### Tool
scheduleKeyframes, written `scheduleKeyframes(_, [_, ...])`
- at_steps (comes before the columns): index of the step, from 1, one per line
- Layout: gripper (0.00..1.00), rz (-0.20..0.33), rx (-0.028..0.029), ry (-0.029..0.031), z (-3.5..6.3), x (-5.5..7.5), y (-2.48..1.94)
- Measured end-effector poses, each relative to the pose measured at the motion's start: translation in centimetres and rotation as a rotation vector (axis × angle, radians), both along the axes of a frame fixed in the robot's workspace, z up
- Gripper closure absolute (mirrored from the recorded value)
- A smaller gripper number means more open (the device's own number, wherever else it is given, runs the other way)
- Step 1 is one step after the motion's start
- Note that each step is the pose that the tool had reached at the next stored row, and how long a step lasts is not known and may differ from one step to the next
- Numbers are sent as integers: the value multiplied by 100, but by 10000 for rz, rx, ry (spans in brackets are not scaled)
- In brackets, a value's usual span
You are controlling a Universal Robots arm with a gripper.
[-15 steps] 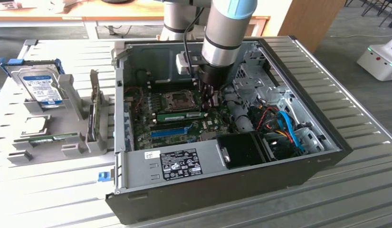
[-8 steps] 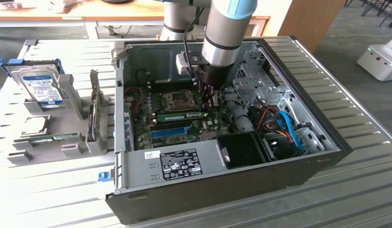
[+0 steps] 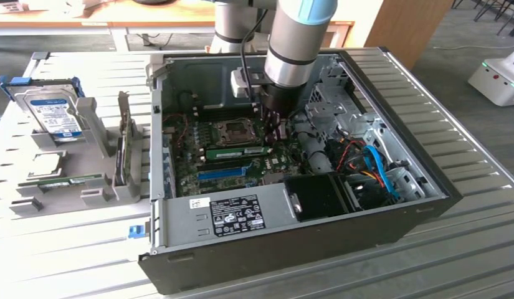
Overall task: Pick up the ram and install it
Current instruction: 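Press down the ram until it locks into place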
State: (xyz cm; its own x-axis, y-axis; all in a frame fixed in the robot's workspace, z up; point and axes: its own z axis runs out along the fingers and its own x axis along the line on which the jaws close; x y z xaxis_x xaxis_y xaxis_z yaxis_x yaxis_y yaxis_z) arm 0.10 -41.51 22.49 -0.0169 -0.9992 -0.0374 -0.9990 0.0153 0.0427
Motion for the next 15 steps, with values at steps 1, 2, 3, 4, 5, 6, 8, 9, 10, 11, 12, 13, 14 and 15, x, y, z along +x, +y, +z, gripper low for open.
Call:
scheduleKeyframes(1, [89,0,-5,1,8,0,0])
scheduleKeyframes(2, [89,0,-7,1,17,0,0])
scheduleKeyframes(3, [89,0,-8,0,27,0,0])
scheduleKeyframes(4, [89,0,-9,1,39,0,-1])
scheduleKeyframes(5, [89,0,-10,1,50,0,-1])
scheduleKeyframes(6, [89,0,-11,1,62,0,-1])
scheduleKeyframes(8, [89,1,-14,0,83,0,-1])
scheduleKeyframes(9, [89,1,-17,1,94,0,-1])
scheduleKeyframes(10, [89,0,-19,1,103,0,-1])
scheduleKeyframes(11, [89,1,-21,1,114,0,-1])
scheduleKeyframes(12, [89,0,-21,1,123,0,-1])
scheduleKeyframes(13, [89,0,-24,0,131,0,-1])
scheduleKeyframes(14, [89,0,-25,1,138,0,-1])
scheduleKeyframes(15, [89,1,-28,1,146,0,-1])
